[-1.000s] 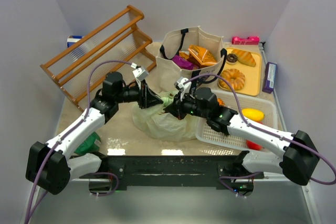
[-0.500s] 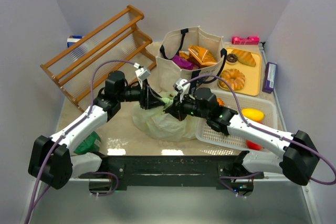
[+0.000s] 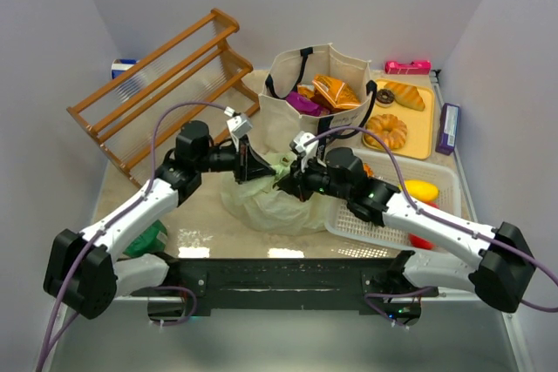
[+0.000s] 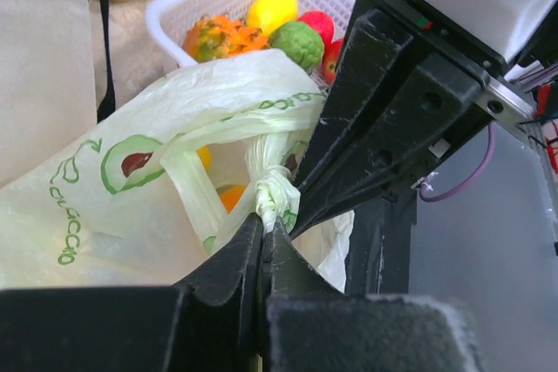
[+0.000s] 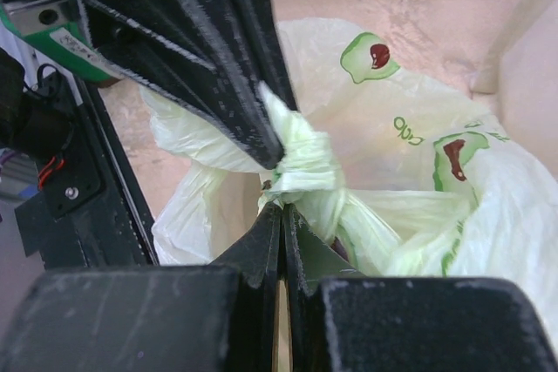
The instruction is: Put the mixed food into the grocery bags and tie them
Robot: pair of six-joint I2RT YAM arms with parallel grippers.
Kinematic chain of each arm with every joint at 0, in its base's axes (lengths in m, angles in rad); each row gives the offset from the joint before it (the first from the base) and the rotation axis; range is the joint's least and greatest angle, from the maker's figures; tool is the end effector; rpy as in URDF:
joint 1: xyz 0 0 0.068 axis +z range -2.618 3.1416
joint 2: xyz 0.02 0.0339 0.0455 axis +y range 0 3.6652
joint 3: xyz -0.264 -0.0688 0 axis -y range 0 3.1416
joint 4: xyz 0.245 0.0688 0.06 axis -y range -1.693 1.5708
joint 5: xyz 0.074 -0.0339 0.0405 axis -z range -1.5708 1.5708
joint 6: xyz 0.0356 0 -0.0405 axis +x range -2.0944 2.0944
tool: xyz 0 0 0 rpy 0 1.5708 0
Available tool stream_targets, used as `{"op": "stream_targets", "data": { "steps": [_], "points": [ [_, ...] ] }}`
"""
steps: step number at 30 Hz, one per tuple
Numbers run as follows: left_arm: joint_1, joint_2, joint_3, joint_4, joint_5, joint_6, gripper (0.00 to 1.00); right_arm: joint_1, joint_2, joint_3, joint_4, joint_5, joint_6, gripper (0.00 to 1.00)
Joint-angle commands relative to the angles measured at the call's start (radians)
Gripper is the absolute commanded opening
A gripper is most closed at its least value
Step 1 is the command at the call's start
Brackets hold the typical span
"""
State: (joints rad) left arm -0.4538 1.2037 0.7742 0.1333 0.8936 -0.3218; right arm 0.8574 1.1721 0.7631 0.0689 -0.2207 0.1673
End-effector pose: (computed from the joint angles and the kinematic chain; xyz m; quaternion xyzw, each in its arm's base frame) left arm 0.2261 -0.1411 0.2843 0.3043 0.7063 -0.5244 0.3654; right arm 0.1699 0.2083 0.2781 -0.3343 0.7423 0.3596 0.4560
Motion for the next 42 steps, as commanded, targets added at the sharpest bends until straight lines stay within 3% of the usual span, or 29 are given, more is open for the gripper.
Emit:
{"op": "stream_targets", "data": {
  "steps": [1,2,3,4,8,11,17,21,24,42],
  "points": [
    [-0.005,-0.127,-0.033,0.158,-0.042,0.03,0.0,0.005,-0.075,0.027,-0.119,0.086,0.007,0.0],
    [-0.025,-0.151,-0.039,0.154,-0.08,0.049,0.0,0.005,-0.087,0.033,-0.129,0.089,0.024,0.0],
    [-0.039,-0.162,-0.047,0.144,-0.103,0.097,0.0,0.005,-0.101,0.039,-0.15,0.101,0.041,0.06],
    [-0.051,-0.174,-0.061,0.14,-0.126,0.119,0.0,0.005,-0.126,0.05,-0.155,0.1,0.078,0.22],
    [-0.121,-0.194,-0.079,0.12,-0.248,0.173,0.0,0.005,-0.184,0.077,-0.196,0.06,0.201,0.51],
    [-0.195,-0.199,-0.075,0.089,-0.35,0.22,0.0,0.005,-0.248,0.074,-0.198,0.029,0.365,0.57],
    [-0.25,-0.231,-0.082,0.08,-0.487,0.286,0.0,0.005,-0.382,-0.05,0.017,0.085,0.805,0.63],
    [-0.279,-0.257,-0.113,0.1,-0.545,0.288,0.0,0.005,-0.42,-0.084,-0.009,0.216,1.101,0.67],
    [-0.307,-0.27,-0.125,0.107,-0.582,0.294,0.0,0.003,-0.402,-0.11,0.038,0.219,1.204,0.66],
    [-0.401,-0.311,-0.144,0.094,-0.7,0.317,0.0,0.003,-0.186,-0.067,-0.021,0.317,1.336,0.73]
  ]
}}
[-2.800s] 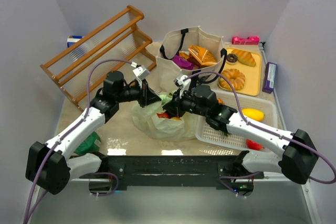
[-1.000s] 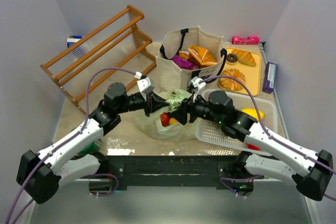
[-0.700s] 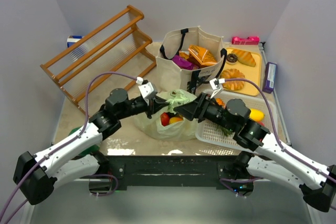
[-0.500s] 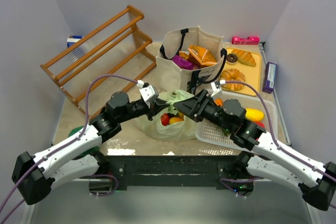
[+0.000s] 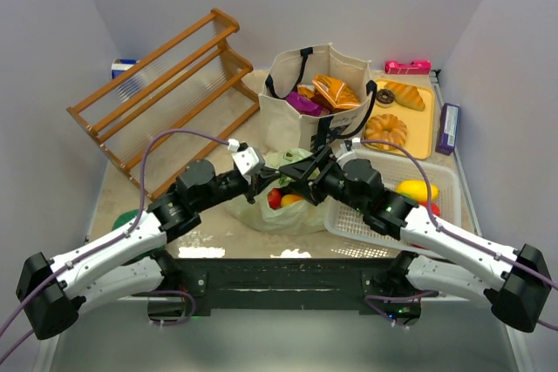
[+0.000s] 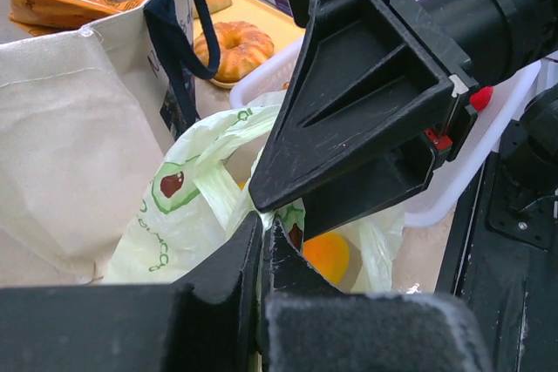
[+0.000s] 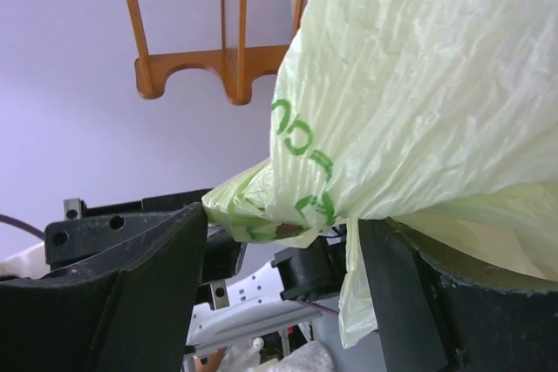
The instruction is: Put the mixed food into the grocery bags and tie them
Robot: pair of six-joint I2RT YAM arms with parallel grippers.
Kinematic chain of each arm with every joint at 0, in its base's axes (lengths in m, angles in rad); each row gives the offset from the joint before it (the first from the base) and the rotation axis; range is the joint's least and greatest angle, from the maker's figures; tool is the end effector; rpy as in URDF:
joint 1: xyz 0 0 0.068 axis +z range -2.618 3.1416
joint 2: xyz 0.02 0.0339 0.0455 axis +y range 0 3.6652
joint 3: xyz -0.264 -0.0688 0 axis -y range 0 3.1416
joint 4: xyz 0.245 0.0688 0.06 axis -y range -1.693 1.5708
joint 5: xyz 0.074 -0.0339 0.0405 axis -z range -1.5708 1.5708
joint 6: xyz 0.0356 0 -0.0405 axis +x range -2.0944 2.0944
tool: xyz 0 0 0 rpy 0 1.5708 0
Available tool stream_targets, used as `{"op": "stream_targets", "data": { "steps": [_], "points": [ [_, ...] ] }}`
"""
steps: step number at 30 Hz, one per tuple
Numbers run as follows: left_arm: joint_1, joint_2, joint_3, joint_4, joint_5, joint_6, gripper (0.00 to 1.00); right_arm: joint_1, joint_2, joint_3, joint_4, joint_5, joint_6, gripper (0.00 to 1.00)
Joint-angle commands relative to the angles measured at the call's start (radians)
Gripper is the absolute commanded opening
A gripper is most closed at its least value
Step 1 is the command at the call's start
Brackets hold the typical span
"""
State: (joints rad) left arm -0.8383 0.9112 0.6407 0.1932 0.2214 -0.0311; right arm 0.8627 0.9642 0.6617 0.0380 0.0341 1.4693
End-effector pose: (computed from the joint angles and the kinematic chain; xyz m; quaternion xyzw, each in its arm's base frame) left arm 0.1405 -0.1679 0.3061 0.3555 0.6413 -0.3578 0.5782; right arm 0.1486 0.1717 0.2860 0.2470 0.7547 0.5532 0.2517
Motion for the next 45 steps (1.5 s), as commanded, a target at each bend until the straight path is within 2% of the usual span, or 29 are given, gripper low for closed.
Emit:
{"op": "stream_targets", "data": {
  "steps": [1,15,18,23,32,36,37,38,39,41,42,44,45],
  "points": [
    [-0.019,-0.018,-0.012,0.034,-0.03,0.025,0.0,-0.001,0.03,0.035,0.01,0.066,0.036,0.73],
    [-0.082,-0.018,-0.026,0.04,-0.03,0.072,0.0,-0.002,0.093,0.032,0.072,0.118,0.048,0.68],
    [-0.094,-0.017,-0.026,0.037,-0.031,0.076,0.0,-0.002,0.106,0.036,0.089,0.124,0.048,0.64],
    [-0.123,-0.005,-0.024,0.022,-0.056,0.089,0.0,-0.002,0.111,0.055,0.099,0.136,0.039,0.43],
    [-0.174,0.021,-0.018,0.005,-0.042,0.118,0.0,-0.002,0.104,0.062,0.088,0.173,0.016,0.22],
    [-0.215,0.048,-0.007,-0.03,-0.034,0.129,0.0,-0.001,0.082,0.064,0.065,0.214,-0.039,0.04],
    [-0.22,0.052,0.005,-0.037,-0.033,0.123,0.02,-0.001,0.074,0.059,0.074,0.222,-0.052,0.0],
    [-0.22,0.061,0.013,-0.046,-0.03,0.117,0.08,-0.001,0.068,0.046,0.086,0.23,-0.081,0.0],
    [-0.22,0.063,0.022,-0.06,-0.042,0.114,0.24,-0.001,0.062,0.042,0.097,0.234,-0.096,0.0],
    [-0.22,0.048,0.053,-0.078,-0.079,0.1,0.41,-0.001,0.048,0.038,0.112,0.236,-0.153,0.0],
    [-0.216,0.035,0.062,-0.095,-0.15,0.093,0.54,-0.001,0.044,0.039,0.114,0.233,-0.174,0.0],
    [-0.208,-0.012,0.083,-0.1,-0.218,0.05,0.62,-0.001,0.028,0.049,0.094,0.23,-0.235,0.0],
    [-0.196,-0.029,0.088,-0.106,-0.313,0.039,0.69,-0.001,0.024,0.049,0.086,0.231,-0.251,0.0]
  ]
}}
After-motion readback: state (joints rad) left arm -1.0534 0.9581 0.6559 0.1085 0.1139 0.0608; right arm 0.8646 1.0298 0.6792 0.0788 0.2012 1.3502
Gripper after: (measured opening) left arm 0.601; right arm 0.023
